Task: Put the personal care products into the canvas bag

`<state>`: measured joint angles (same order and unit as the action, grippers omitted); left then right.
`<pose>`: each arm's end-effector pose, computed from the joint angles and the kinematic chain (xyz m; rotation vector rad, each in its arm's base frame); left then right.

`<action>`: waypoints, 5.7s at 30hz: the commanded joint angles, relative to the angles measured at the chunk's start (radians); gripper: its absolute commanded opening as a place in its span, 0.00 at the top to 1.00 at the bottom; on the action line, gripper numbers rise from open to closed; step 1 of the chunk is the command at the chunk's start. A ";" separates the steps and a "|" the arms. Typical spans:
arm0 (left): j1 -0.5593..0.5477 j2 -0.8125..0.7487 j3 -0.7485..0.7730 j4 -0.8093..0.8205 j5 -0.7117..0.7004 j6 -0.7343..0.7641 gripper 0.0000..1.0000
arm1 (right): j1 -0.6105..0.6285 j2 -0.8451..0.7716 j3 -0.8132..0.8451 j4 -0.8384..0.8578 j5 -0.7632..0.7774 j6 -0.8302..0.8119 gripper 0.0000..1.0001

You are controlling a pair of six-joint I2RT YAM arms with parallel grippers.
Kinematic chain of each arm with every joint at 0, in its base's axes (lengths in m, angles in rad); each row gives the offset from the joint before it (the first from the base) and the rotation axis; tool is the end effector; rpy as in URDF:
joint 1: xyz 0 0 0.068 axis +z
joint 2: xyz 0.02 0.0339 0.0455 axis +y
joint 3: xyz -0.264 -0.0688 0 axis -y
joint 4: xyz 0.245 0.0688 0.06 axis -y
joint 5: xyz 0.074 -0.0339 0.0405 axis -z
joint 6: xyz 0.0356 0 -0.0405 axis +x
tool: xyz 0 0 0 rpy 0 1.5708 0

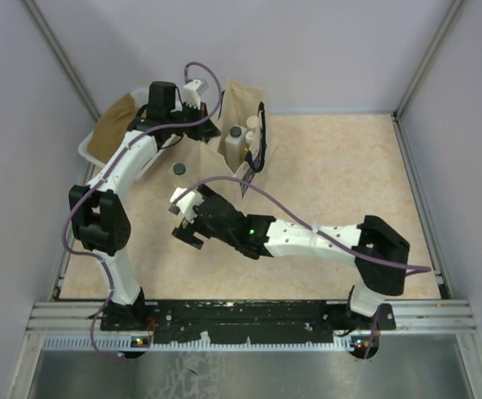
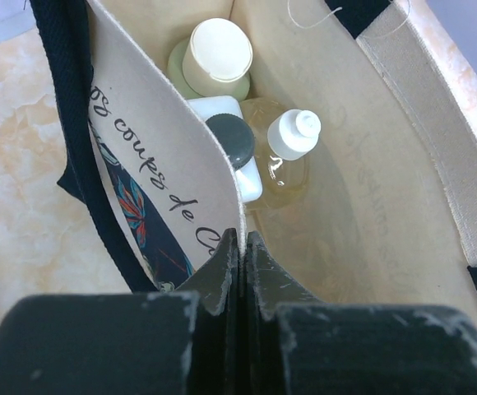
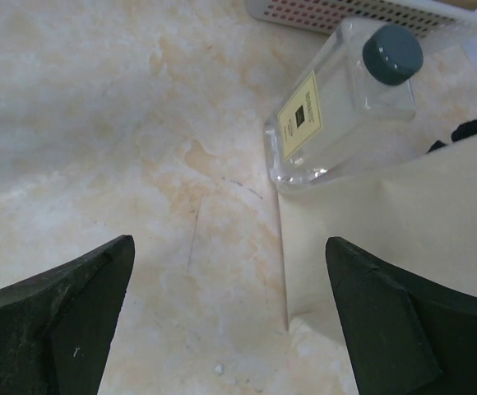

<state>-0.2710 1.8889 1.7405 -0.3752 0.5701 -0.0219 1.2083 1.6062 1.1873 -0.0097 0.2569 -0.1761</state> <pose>0.4224 -0.1373 0.3354 0.6032 2.0056 -0.7726 0.1419 0.3485 0.2874 -1.1492 1.6464 0.4097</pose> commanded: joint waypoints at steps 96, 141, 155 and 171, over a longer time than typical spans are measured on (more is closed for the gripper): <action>0.086 -0.030 -0.046 0.088 0.029 0.061 1.00 | -0.151 -0.205 0.067 -0.257 -0.101 0.217 1.00; 0.064 -0.188 -0.149 0.098 0.042 0.041 1.00 | -0.506 0.120 0.730 -0.564 -0.277 0.171 1.00; 0.056 -0.174 -0.141 0.099 0.049 0.044 1.00 | -0.489 0.234 0.583 -0.418 -0.275 0.165 1.00; 0.055 -0.168 -0.136 0.097 0.051 0.048 1.00 | -0.478 0.423 0.733 -0.479 -0.213 0.143 0.89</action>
<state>-0.2180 1.7496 1.5776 -0.3077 0.6025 0.0128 0.6949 2.0678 1.8481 -0.5224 0.0372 -0.0334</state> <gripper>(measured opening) 0.040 0.489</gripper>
